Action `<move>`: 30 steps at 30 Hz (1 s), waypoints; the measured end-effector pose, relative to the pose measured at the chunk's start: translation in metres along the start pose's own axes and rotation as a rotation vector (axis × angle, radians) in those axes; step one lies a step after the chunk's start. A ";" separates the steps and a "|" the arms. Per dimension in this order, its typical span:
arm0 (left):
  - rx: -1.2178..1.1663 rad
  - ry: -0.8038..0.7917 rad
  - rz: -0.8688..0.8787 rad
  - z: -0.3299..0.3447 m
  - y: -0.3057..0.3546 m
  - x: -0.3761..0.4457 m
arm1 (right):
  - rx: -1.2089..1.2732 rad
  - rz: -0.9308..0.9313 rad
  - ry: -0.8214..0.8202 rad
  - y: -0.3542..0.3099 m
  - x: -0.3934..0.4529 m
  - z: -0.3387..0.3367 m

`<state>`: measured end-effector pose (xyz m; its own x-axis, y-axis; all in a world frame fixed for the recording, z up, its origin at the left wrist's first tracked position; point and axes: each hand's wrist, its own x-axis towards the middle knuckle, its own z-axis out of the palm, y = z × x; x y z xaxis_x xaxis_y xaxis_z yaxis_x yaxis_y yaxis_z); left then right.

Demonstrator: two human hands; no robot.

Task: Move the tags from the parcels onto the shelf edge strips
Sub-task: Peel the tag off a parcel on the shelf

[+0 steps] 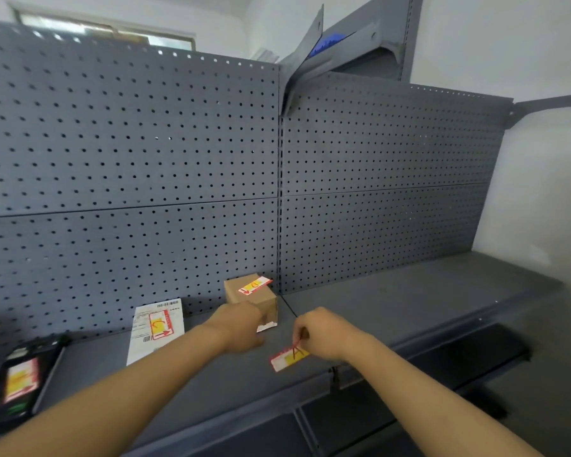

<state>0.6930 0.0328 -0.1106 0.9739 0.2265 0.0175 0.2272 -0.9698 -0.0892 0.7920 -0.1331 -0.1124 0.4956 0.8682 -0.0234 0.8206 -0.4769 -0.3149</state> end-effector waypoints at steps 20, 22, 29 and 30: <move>-0.039 0.056 -0.524 -0.023 -0.114 -0.209 | 0.004 -0.446 -0.014 -0.185 0.051 0.036; -0.021 0.068 -0.598 -0.023 -0.135 -0.253 | -0.021 -0.524 -0.018 -0.229 0.052 0.045; 0.013 0.066 -0.856 -0.021 -0.196 -0.419 | -0.032 -0.760 -0.090 -0.402 0.040 0.092; 0.020 0.058 -0.897 -0.021 -0.203 -0.445 | -0.033 -0.792 -0.095 -0.428 0.037 0.100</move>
<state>0.2136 0.1268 -0.0792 0.4288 0.8926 0.1390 0.9029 -0.4283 -0.0349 0.4303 0.1167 -0.0733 -0.2633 0.9579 0.1146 0.9274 0.2840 -0.2434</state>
